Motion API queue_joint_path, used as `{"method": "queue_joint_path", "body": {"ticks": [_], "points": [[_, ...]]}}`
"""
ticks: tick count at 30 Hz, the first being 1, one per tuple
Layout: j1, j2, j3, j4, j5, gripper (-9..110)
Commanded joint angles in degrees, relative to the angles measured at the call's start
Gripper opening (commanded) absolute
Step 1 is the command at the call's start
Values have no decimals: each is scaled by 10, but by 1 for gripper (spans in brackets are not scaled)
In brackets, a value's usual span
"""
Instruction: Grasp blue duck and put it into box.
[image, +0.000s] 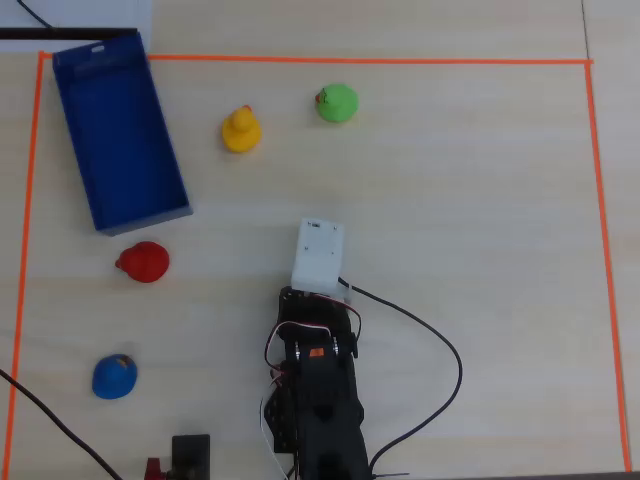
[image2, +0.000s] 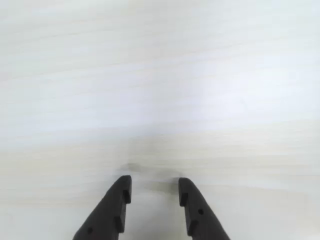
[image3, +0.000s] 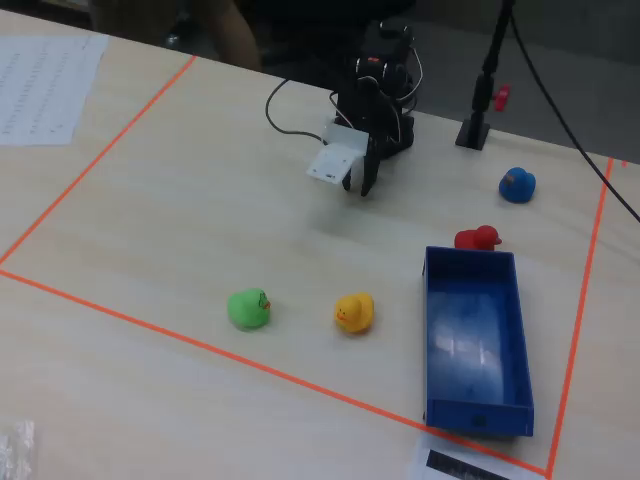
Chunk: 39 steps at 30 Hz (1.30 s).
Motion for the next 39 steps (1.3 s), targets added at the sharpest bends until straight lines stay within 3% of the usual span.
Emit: {"method": "queue_joint_path", "body": {"ticks": [1,25,29,33,39], "points": [[12,-9,-3,10,18,0],[11,-11,-4,-6,7,0],[15,-125,-114,-24,-11,7],[-76,-252,-299,73,25,22],[-266,-387,-503,153,139,29]]}}
